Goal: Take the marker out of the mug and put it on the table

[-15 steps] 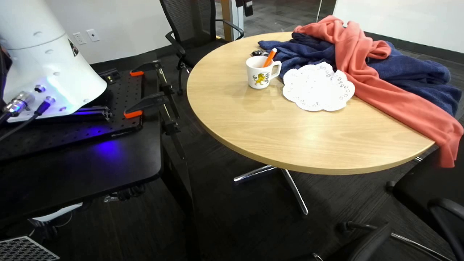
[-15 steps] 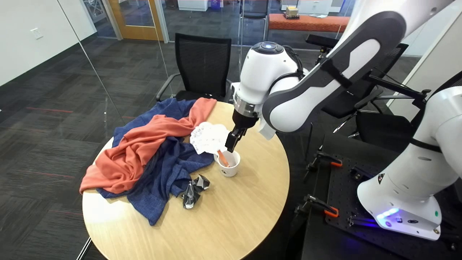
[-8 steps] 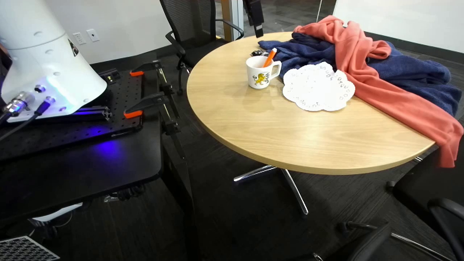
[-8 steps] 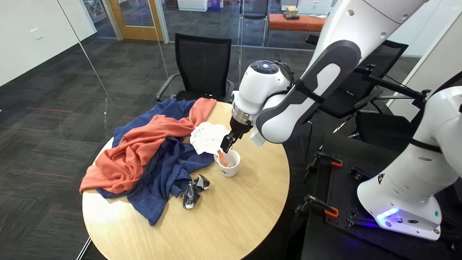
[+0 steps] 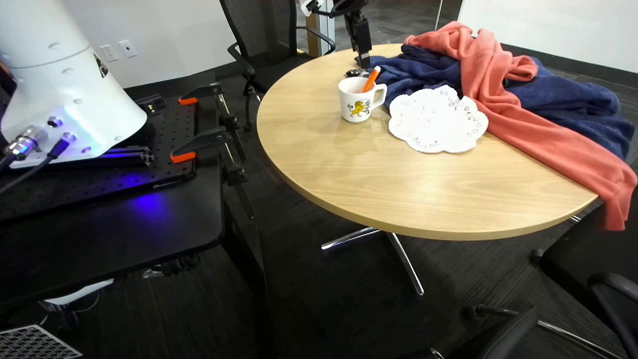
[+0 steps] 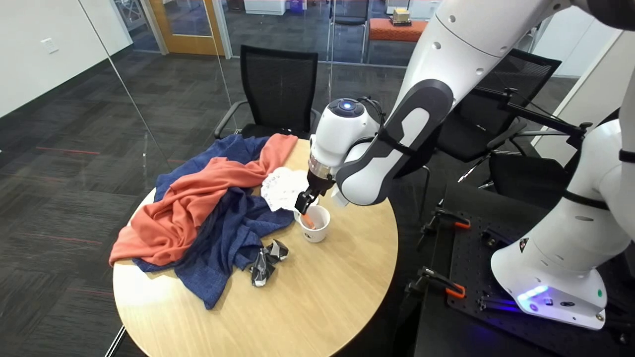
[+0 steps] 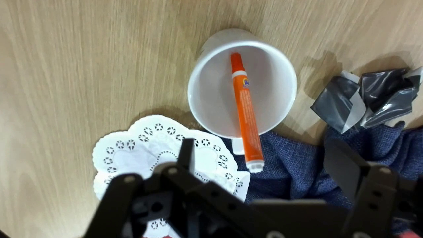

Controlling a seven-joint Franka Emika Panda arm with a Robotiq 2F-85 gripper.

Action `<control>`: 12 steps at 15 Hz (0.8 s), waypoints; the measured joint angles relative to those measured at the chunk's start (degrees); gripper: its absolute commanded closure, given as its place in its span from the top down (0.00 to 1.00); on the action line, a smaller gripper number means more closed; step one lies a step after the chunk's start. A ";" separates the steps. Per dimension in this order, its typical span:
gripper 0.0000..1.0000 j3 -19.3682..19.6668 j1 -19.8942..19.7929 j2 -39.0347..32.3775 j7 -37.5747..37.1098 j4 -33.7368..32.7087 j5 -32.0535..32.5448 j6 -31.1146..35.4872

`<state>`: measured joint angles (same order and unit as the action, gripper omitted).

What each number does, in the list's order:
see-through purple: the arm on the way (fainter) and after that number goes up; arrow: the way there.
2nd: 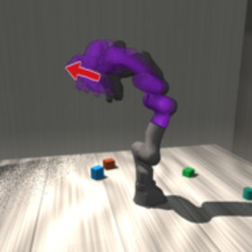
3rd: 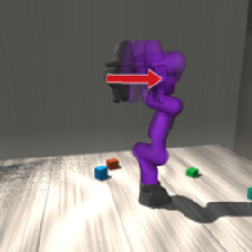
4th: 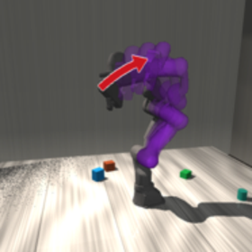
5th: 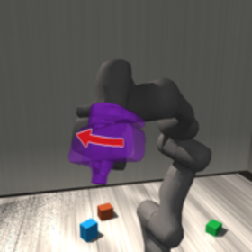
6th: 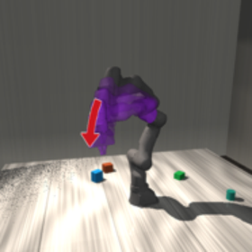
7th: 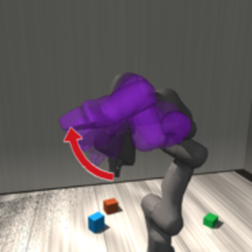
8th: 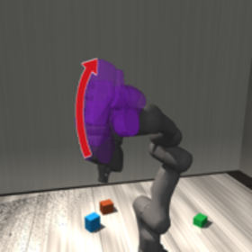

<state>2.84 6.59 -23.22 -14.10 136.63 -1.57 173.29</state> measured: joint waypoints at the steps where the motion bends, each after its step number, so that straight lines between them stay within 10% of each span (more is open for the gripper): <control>1: 1.00 0.39 0.48 -0.85 -0.20 -0.76 0.00 0.01; 11: 1.00 9.65 9.78 -7.95 -4.72 -6.84 0.03 0.08; 12: 0.75 10.39 10.63 -8.56 -5.36 -7.23 0.03 0.08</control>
<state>13.23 17.22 -31.78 -19.47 129.40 -1.54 173.38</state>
